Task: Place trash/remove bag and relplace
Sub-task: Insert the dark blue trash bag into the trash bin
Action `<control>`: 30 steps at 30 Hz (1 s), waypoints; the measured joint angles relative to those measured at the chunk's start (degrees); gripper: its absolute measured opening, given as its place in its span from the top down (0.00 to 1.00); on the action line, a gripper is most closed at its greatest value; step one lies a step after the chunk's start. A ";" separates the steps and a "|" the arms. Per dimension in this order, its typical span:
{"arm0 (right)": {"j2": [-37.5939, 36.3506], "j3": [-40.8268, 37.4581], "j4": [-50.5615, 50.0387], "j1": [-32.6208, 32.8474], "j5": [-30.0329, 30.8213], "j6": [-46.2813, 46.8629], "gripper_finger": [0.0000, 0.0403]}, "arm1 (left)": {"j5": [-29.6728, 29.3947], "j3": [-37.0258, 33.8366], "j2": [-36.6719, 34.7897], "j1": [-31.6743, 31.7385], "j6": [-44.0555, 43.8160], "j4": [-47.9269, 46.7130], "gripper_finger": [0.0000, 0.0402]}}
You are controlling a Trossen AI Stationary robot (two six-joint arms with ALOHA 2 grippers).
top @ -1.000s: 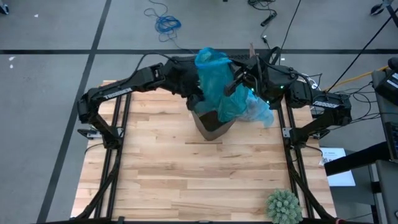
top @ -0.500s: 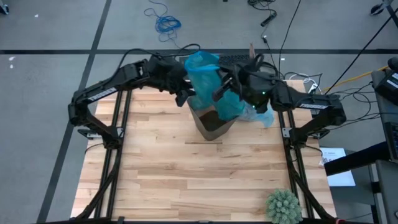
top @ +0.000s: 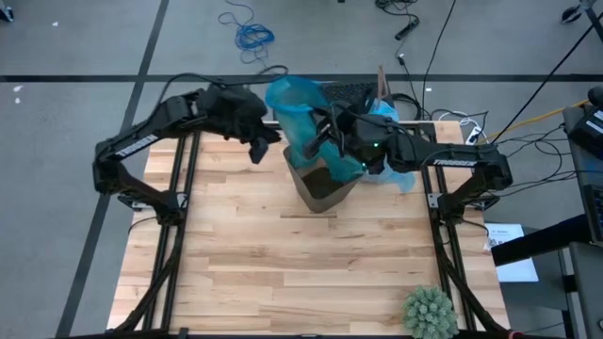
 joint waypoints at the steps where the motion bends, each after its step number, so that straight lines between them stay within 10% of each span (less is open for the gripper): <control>1: 0.00 0.00 0.00 0.00 0.04 -0.04 1.00 | -0.43 0.00 -0.89 0.11 0.04 -0.30 0.89; 14: -0.05 -7.18 1.46 2.43 0.27 3.15 1.00 | -9.02 0.00 -10.74 0.40 -1.09 -6.06 0.99; 21: 0.65 -16.39 29.61 0.50 -5.97 -3.91 1.00 | -9.39 0.00 -13.90 1.40 -1.39 -5.61 1.00; 30: 4.48 -16.59 14.50 2.76 -3.64 2.89 1.00 | -8.53 0.00 -15.14 1.83 -1.52 -5.54 1.00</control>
